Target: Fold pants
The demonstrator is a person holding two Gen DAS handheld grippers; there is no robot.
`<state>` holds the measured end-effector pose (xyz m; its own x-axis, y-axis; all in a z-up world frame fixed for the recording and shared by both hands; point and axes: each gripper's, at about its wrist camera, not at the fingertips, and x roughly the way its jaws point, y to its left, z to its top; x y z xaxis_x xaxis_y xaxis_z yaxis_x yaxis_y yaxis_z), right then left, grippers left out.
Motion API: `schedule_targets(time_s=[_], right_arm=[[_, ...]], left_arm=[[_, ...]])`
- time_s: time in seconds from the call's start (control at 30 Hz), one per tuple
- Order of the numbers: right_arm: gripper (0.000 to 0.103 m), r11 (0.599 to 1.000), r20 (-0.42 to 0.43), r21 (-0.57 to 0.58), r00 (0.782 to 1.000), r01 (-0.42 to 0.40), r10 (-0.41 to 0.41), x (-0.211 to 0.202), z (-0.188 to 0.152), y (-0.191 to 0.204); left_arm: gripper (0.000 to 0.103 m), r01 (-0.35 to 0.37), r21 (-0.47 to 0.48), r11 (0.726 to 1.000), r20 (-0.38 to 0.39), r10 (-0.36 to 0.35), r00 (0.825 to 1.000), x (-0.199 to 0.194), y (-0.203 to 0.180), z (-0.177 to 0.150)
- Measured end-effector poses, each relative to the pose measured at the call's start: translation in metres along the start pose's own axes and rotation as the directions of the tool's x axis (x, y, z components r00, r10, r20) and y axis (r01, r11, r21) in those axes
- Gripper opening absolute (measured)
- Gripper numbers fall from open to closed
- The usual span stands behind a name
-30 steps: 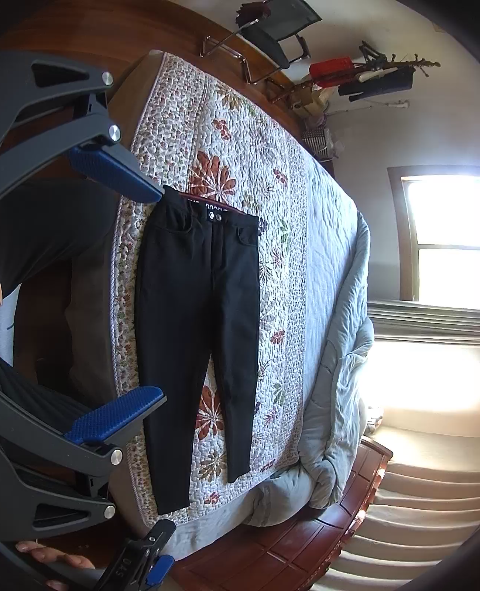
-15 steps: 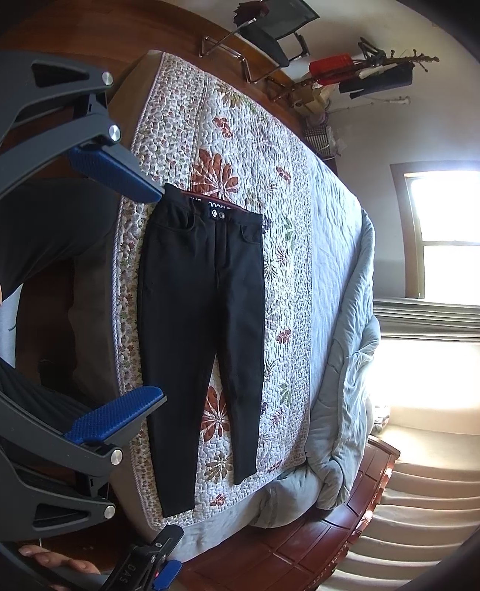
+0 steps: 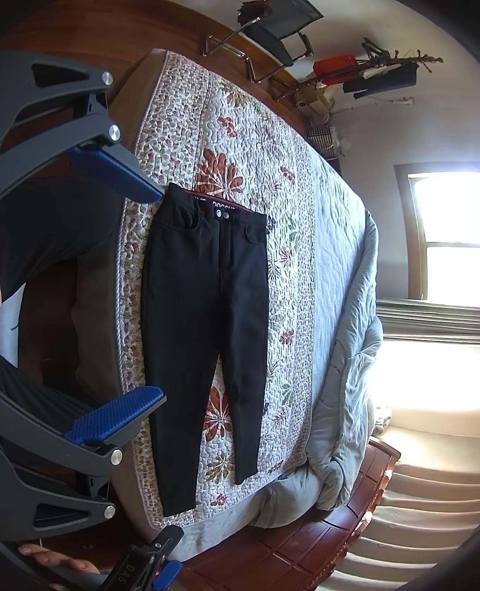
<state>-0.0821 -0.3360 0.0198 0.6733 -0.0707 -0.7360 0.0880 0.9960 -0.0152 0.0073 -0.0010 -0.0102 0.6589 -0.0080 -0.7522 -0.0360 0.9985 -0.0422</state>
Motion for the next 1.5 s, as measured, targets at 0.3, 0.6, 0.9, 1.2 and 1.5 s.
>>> schedule_targets(time_s=[0.3,0.6,0.9,1.2,1.5], right_arm=[[0.101,0.997,-0.022,-0.077,0.999,0.028,-0.03,0.032,0.014,-0.002],[0.101,0.968,-0.123,-0.194,0.983,-0.161,0.139,0.144,0.049,-0.027],[0.1,0.94,-0.358,0.157,0.87,-0.302,0.339,0.322,0.136,-0.142],[0.1,0.915,-0.432,0.322,0.822,-0.245,0.372,0.453,0.195,-0.25],[0.069,0.88,-0.421,0.364,0.789,-0.305,0.447,0.518,0.231,-0.313]], left_arm=[[0.099,0.011,0.042,0.999,-0.131,-0.005,0.991,0.078,0.038,0.008],[0.099,0.321,0.01,0.947,-0.325,-0.3,0.897,0.198,0.102,0.036],[0.099,0.324,-0.294,0.899,-0.386,-0.422,0.82,0.374,0.24,0.147],[0.099,0.32,-0.406,0.856,-0.366,-0.473,0.801,0.518,0.292,0.198],[0.099,0.4,-0.35,0.847,-0.449,-0.526,0.722,0.565,0.276,0.193]])
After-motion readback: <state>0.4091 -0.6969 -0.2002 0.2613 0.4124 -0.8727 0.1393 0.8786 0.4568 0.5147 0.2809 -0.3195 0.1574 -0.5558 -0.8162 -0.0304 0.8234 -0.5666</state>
